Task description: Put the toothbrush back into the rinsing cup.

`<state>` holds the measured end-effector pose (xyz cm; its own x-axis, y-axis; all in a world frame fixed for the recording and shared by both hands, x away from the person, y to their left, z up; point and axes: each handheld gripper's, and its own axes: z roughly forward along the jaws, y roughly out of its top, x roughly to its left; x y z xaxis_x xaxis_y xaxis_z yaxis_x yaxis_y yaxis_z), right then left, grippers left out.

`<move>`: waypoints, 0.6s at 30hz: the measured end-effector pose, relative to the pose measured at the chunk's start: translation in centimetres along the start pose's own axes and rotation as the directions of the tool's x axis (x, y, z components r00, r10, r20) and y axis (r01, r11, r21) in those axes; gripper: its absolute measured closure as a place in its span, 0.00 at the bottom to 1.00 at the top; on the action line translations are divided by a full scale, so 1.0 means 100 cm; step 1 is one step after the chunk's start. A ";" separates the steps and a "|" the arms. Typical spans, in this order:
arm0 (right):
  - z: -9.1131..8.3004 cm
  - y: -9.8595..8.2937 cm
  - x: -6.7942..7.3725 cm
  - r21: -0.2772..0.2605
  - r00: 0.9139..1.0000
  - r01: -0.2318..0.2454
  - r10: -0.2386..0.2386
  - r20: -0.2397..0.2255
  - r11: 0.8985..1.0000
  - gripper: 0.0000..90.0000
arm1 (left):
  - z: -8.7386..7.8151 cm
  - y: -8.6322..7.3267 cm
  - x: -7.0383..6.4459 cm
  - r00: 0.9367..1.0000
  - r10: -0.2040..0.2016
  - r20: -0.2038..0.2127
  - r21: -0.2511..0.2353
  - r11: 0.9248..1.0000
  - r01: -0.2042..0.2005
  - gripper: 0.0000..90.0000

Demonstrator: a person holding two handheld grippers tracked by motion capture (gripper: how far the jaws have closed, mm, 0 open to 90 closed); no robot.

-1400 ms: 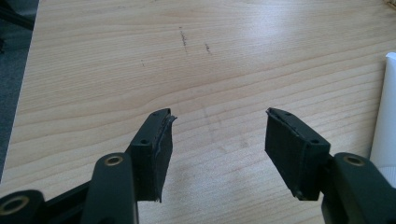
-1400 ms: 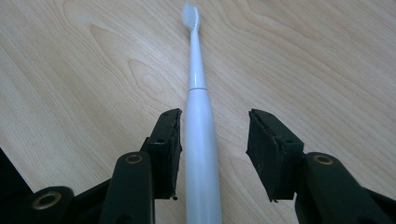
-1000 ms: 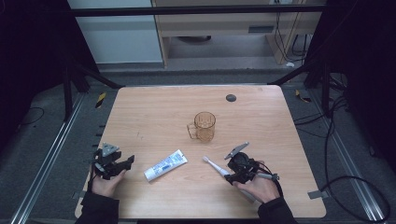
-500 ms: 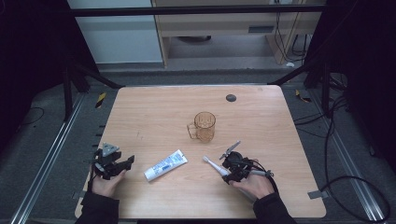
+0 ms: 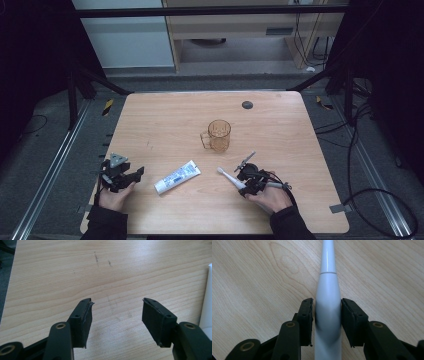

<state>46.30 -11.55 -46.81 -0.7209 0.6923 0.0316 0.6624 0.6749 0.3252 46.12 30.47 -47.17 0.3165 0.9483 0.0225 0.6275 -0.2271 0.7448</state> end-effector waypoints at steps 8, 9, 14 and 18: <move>0.002 0.002 0.001 0.013 1.000 0.001 -0.001 0.009 1.000 0.70 | 0.000 0.000 0.000 1.000 -0.001 -0.001 -0.002 1.000 0.001 0.45; 0.003 0.002 0.001 0.011 1.000 0.007 -0.007 0.013 1.000 0.71 | 0.000 0.000 0.000 1.000 -0.001 -0.001 -0.002 1.000 0.001 0.45; 0.003 0.003 0.003 0.015 1.000 0.005 -0.006 0.025 1.000 0.73 | 0.000 0.000 0.000 1.000 -0.001 -0.001 -0.002 1.000 0.001 0.45; 0.003 0.004 0.002 0.017 1.000 -0.013 0.013 0.022 1.000 0.74 | 0.000 0.000 0.000 1.000 -0.001 -0.001 -0.002 1.000 0.001 0.45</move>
<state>46.45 -11.05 -46.93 -0.7074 0.7067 0.0147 0.6753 0.6696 0.3090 46.11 30.47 -47.15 0.3147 0.9489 0.0224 0.6265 -0.2254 0.7461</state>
